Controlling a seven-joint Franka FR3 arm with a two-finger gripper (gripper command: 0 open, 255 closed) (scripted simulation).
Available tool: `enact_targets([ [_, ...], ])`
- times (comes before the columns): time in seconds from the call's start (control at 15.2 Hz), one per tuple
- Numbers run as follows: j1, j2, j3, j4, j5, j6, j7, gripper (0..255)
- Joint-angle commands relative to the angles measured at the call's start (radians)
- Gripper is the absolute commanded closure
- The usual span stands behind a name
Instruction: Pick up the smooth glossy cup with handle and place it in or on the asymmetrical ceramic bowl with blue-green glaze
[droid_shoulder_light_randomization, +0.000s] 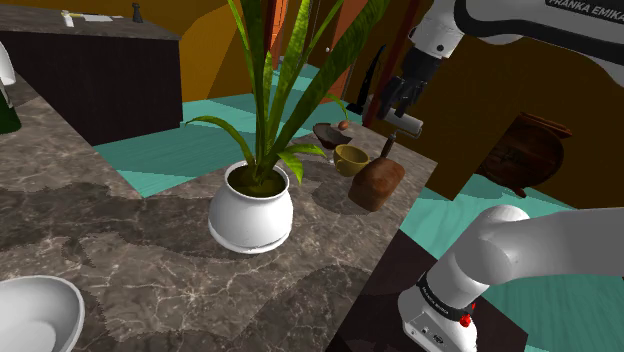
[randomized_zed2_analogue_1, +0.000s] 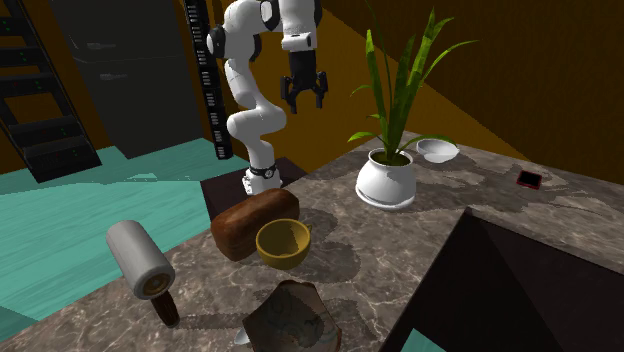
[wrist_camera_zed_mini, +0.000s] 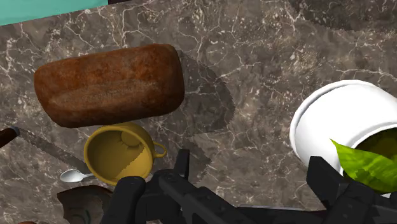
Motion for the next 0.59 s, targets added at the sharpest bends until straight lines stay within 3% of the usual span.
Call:
enact_targets([
  [0.0, 0.000, 0.000, 0.000, 0.000, 0.000, 0.000, 0.000, 0],
  [0.53, -0.028, 0.172, -0.040, -0.085, -0.048, 0.243, -0.064, 0],
])
